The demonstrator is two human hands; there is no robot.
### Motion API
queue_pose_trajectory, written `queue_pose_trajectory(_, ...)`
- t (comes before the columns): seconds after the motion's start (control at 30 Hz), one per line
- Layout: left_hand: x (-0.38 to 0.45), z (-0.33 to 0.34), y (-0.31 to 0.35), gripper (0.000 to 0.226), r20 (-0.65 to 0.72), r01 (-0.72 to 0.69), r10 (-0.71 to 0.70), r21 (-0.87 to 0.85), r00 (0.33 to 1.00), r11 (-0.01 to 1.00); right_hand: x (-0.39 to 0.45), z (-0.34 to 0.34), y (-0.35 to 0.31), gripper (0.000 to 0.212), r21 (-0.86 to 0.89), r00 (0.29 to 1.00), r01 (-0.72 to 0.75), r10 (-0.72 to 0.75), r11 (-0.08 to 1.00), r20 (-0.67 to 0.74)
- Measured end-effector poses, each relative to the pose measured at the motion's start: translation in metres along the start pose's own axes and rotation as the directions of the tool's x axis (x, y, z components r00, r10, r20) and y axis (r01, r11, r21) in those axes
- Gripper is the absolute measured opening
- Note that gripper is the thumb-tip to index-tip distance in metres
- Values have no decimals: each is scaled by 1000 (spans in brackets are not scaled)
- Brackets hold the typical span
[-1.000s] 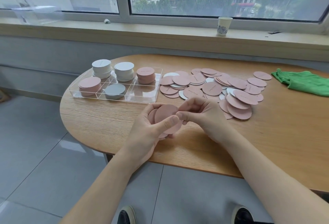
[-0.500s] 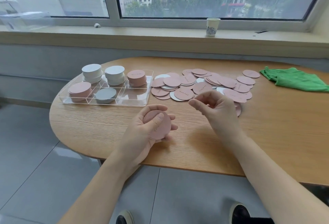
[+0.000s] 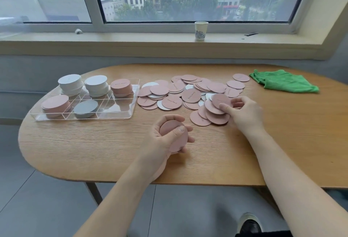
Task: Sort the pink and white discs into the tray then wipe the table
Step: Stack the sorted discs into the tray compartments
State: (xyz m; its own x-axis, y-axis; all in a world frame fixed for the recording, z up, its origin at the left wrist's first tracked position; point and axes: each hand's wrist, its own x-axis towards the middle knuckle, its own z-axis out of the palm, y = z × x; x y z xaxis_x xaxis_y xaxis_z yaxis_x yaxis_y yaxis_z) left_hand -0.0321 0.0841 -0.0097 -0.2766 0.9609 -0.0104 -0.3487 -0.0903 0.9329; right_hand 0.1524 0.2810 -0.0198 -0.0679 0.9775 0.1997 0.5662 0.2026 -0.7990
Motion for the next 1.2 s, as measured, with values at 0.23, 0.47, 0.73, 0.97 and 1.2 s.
queue_pose_trajectory(0.23,0,2,-1,21,-9,6,-6,-4,1000,1000,-4,0,-4,28,156,995,-15,30,988,-98)
queue_pose_trajectory(0.47,-2,4,-2,40,-34,-58,60,47,998,997,-41,-16,-20,17,697,984,-40,-92,716,151)
queue_pose_trajectory(0.73,-1,5,-2,38,-29,-74,76,57,997,996,-75,-5,-42,24,622,809,42,-392,782,438)
queue_pose_trajectory(0.97,-1,4,-3,21,-4,-68,68,7,998,998,-74,5,-40,27,571,834,56,-353,819,424)
queue_pose_trajectory(1.2,-2,3,0,22,22,-21,22,-14,1000,1000,-24,-17,-18,21,136,973,205,-217,969,75)
